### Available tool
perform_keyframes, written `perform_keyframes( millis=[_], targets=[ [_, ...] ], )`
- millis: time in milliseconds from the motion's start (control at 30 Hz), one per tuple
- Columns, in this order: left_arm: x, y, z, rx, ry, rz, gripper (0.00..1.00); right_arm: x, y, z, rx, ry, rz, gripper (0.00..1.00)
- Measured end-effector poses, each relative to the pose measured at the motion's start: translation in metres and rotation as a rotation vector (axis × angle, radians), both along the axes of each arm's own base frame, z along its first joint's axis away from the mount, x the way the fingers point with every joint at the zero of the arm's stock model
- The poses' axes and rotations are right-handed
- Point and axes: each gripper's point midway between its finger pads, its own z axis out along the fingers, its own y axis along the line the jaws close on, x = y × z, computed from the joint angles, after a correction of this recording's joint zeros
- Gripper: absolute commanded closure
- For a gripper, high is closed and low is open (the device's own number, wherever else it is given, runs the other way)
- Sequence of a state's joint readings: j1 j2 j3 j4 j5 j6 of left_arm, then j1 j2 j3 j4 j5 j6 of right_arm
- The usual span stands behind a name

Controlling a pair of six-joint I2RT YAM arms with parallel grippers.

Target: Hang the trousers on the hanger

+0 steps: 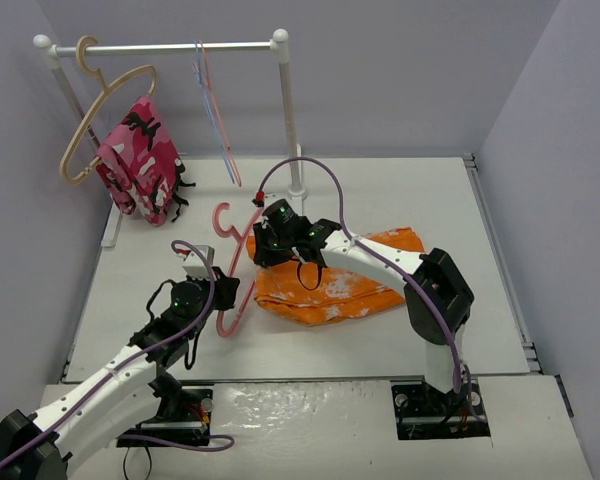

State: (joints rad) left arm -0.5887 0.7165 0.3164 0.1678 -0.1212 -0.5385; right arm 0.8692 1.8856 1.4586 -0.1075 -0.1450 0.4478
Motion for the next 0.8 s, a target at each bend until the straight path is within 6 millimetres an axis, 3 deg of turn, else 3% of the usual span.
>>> perform_keyframes(
  millis=[300,600,733,767,800],
  targets=[
    [-0.003,-0.004,0.012,-0.031,-0.033,-0.018,1.0,0.023,0.009,0.012,0.111,-0.024,-0.044,1.0],
    [-0.006,-0.007,0.014,-0.052,-0.028,-0.024,1.0,0.035,0.009,-0.004,0.223,-0.02,-0.13,1.0],
    [-0.008,-0.011,0.011,-0.06,-0.015,-0.031,1.0,0.036,0.011,-0.006,0.263,-0.026,-0.144,0.88],
    [-0.008,-0.012,0.01,-0.06,-0.011,-0.032,1.0,0.036,0.011,-0.006,0.27,-0.028,-0.145,0.82],
    [-0.008,-0.012,0.009,-0.061,-0.008,-0.032,1.0,0.036,0.012,-0.005,0.276,-0.029,-0.146,0.69]
  ],
)
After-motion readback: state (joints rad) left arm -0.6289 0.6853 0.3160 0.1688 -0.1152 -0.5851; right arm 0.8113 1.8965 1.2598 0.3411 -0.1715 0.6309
